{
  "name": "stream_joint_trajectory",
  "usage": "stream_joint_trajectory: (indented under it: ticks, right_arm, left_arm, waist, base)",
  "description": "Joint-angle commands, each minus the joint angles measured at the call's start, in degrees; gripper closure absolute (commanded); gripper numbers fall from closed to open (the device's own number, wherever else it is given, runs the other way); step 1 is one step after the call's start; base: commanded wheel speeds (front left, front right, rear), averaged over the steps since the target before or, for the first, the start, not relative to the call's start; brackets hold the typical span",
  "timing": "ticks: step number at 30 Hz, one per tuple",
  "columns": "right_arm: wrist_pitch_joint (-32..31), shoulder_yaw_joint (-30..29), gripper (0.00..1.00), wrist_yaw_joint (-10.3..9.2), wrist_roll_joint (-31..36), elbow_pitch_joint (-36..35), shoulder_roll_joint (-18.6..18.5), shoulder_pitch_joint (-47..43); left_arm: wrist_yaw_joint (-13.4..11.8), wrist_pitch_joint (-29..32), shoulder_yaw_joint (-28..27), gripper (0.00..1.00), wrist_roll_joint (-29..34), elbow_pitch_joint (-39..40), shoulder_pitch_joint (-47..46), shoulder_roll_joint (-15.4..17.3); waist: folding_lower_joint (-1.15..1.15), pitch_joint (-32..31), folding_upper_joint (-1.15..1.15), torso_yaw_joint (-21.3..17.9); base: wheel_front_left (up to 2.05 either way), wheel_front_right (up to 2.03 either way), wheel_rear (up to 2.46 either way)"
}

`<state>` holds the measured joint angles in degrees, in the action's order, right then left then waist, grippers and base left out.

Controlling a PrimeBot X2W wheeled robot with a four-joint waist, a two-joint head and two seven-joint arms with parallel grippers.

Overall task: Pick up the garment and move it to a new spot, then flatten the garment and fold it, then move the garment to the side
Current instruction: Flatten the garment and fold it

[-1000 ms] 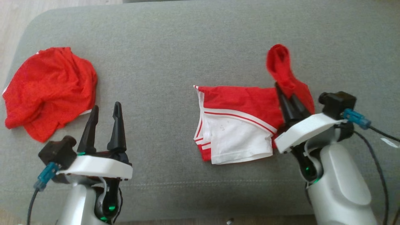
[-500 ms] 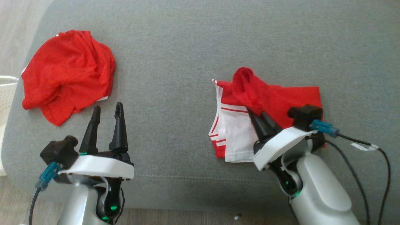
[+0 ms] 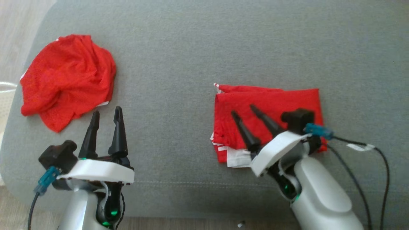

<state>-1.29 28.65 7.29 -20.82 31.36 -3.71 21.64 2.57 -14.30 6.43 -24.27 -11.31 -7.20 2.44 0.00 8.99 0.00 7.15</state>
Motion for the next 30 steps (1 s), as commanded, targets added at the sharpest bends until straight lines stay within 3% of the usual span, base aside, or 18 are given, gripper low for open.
stream_joint_trajectory:
  ticks: [1,12,21,30]
  right_arm:
    - [1.1,-0.6,0.00,0.20,0.0,-2.7,0.8,2.5]
    - [5.7,-16.7,0.00,0.20,12.1,-8.9,0.0,4.2]
    - [8.7,-23.2,0.00,0.20,19.8,-15.6,-4.0,0.0]
    - [13.2,-27.3,0.00,0.20,24.3,-17.1,-3.0,-5.5]
  left_arm:
    - [0.2,-0.7,-2.1,0.00,0.6,1.7,-1.8,0.4]
    - [0.4,-0.7,-1.5,0.00,0.5,4.1,-2.0,0.4]
    - [-1.0,-0.7,0.2,0.00,0.1,6.2,-3.5,0.4]
    - [-3.0,-0.7,0.5,0.00,4.6,7.3,-2.4,0.4]
  waist:
    - [0.00,-0.7,0.00,-1.0]
    - [0.00,-2.1,0.00,-5.5]
    - [0.00,-1.8,0.00,-7.6]
    - [0.00,-2.2,0.00,-8.0]
  base:
    - [0.00,0.00,0.00]
    - [0.00,0.00,0.00]
    - [0.00,0.00,0.00]
    - [0.00,0.00,0.00]
